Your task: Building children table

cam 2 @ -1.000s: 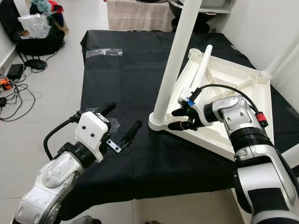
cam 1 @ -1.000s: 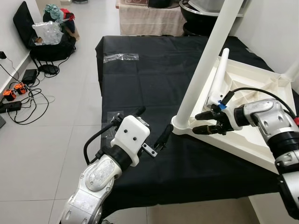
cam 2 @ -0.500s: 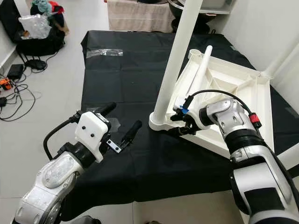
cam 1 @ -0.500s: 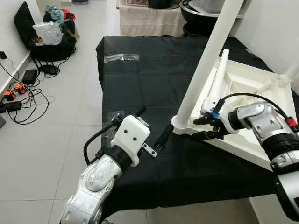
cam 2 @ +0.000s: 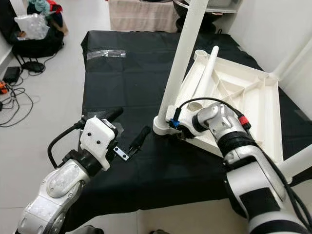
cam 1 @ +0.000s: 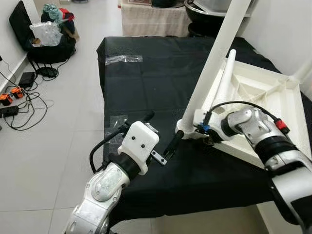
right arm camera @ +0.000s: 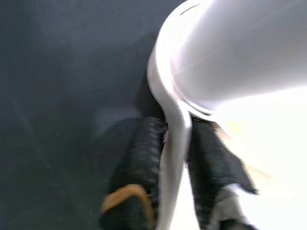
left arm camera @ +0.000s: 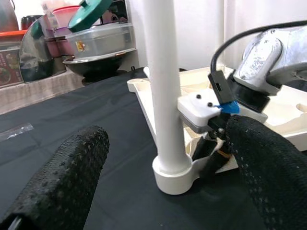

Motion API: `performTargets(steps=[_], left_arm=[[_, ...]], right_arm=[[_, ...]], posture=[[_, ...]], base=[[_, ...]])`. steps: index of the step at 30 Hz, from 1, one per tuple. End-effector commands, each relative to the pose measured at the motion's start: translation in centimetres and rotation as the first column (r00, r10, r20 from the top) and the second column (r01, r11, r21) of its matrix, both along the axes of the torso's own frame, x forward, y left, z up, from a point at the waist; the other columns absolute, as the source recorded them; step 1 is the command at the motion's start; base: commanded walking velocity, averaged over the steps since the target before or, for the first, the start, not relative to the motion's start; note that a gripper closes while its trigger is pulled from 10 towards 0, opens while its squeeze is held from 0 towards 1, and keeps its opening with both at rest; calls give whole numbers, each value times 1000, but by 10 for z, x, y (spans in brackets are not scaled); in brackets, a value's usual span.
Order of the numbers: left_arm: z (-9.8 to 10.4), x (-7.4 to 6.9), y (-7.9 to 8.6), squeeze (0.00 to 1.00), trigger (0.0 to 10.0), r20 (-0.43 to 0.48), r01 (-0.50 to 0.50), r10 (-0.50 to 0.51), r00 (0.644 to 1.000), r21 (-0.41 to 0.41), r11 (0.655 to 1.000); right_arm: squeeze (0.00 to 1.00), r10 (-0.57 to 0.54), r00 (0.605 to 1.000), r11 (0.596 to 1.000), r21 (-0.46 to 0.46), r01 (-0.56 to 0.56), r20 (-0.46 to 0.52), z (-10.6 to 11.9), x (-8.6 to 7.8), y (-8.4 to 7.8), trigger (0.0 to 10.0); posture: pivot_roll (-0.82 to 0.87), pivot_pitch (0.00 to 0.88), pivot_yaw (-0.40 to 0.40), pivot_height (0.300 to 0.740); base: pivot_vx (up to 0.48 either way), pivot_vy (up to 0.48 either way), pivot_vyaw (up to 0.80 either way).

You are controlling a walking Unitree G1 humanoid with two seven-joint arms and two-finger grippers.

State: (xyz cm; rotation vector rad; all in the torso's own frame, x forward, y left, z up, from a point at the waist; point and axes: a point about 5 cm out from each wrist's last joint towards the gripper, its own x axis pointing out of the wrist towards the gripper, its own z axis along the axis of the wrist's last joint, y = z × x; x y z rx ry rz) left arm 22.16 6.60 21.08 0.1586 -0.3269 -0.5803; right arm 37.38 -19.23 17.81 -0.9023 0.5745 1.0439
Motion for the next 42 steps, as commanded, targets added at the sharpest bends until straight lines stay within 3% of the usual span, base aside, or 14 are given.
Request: performTargets(steps=[1,9,14,16,17,19,21,23,25,29,31,36,37,42], left_arm=[[1,-2,-1,0,10000,1,-4,4,1000,-4,1000],[2,-1,-1,0,10000,4,-7,7,1000,-7,1000],[2,0,-1,0,10000,5,-4,4,1000,-5,1000],[2,1,-1,0,10000,8,-1,1,1000,-4,1000],[2,1,-1,0,10000,8,-1,1,1000,-4,1000],[2,2,-1,0,10000,12,4,-4,1000,-1,1000],[2,2,-1,0,10000,13,5,-5,1000,0,1000],[3,4,-1,0,10000,16,7,-7,1000,1,1000],[3,5,-1,0,10000,18,7,-7,1000,1,1000],[4,6,-2,0,10000,21,9,-9,1000,-3,1000],[4,6,-3,0,10000,23,14,-14,1000,-4,1000],[4,6,-1,0,10000,25,13,-13,1000,1,1000],[4,6,0,0,10000,25,12,-12,1000,2,1000],[4,6,-1,0,10000,25,13,-13,1000,3,1000]], right_arm=[[0,31,999,999,11,-31,21,6,2,6,0],[0,121,992,992,30,-122,47,19,2,10,0],[0,246,968,968,59,-243,-43,20,-10,6,0],[0,365,917,931,48,-362,-162,15,-28,-6,0],[0,365,917,931,48,-362,-162,15,-28,-6,0],[0,404,886,910,-2,-415,-229,10,-40,-20,0],[0,405,883,906,-26,-422,-239,8,-42,-24,0],[0,424,859,866,-148,-478,-287,-3,-53,-40,0],[0,433,851,843,-200,-499,-297,-9,-57,-46,0],[0,413,866,825,-287,-486,-280,-21,-57,-52,0],[0,364,896,819,-370,-438,-254,-26,-54,-63,0],[0,333,917,811,-428,-398,-221,-23,-52,-74,0],[0,327,923,815,-433,-384,-203,-22,-51,-74,10000],[0,327,925,835,-399,-379,-194,-17,-50,-74,10000]], posture=[[33,139,-117,740],[25,134,-115,740],[17,124,-109,740],[15,119,-104,740],[15,119,-104,740],[10,114,-100,740],[10,114,-100,740],[-1,126,-91,740],[-4,127,-89,740],[-6,127,-84,740],[1,124,-88,740],[1,127,-83,740],[-2,127,-78,740],[1,123,-79,740]], base=[[0,0,0],[0,0,0],[0,0,0],[0,0,0],[0,0,0],[0,0,0],[0,0,0],[0,0,0],[0,0,0],[0,0,0],[0,0,0],[0,0,0],[0,0,0],[0,0,0]])
